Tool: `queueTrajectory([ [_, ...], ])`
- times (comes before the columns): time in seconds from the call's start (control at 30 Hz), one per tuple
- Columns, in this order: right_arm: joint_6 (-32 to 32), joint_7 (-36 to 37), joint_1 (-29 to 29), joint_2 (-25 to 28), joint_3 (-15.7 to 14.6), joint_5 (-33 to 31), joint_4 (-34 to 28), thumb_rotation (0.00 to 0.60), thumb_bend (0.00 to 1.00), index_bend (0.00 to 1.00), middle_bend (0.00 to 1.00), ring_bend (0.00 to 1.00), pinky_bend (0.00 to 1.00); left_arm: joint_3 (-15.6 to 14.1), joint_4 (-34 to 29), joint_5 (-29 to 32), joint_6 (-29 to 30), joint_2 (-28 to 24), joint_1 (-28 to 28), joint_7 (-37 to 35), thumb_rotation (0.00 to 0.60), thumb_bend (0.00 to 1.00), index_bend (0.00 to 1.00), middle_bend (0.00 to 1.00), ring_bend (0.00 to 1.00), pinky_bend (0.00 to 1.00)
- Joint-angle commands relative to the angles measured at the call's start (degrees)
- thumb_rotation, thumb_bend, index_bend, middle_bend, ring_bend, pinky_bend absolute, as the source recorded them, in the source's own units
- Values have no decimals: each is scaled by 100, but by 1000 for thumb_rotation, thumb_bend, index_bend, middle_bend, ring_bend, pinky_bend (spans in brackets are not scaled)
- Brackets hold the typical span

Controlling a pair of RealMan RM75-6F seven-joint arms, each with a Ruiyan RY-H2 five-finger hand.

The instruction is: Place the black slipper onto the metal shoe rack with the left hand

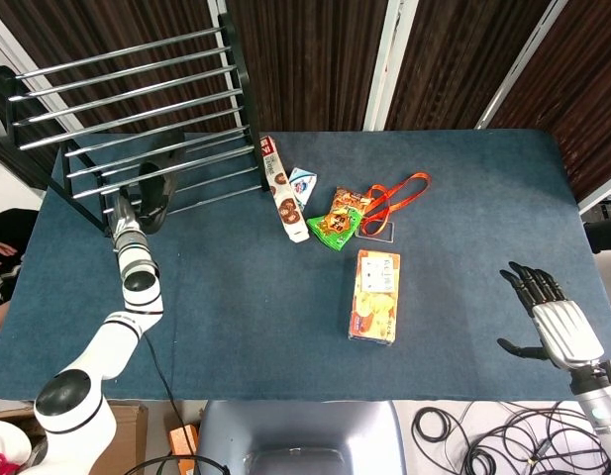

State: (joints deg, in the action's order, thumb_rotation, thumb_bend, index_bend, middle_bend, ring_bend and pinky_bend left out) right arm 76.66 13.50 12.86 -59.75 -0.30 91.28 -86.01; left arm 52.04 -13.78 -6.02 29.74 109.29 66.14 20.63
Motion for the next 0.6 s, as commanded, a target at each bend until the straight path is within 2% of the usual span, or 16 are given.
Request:
queueTrajectory([
  [0.03, -1, 8, -3, 11, -3, 1, -8, 600, 81, 0, 0, 0, 63, 29, -5, -79, -37, 21, -6, -100, 418, 226, 0, 162, 150, 418],
  [0.17, 11, 36, -14, 30, -8, 10, -13, 600, 81, 0, 0, 0, 64, 11, 8, -195, -119, 41, -23, -168, 361, 208, 0, 122, 103, 340],
  [0.3, 17, 43, -18, 34, -7, 10, -10, 600, 81, 0, 0, 0, 64, 14, 9, -231, -160, 50, -30, -218, 347, 207, 0, 103, 83, 312],
  [0.47, 5, 24, -19, 44, -16, 19, -30, 600, 81, 0, 0, 0, 64, -12, -58, -373, -377, 90, -54, -372, 349, 204, 0, 71, 49, 289],
  [0.6, -26, -4, -21, 45, -16, -10, -42, 600, 81, 0, 0, 0, 64, -129, -212, -668, -376, 58, -63, -619, 375, 208, 0, 60, 35, 279],
])
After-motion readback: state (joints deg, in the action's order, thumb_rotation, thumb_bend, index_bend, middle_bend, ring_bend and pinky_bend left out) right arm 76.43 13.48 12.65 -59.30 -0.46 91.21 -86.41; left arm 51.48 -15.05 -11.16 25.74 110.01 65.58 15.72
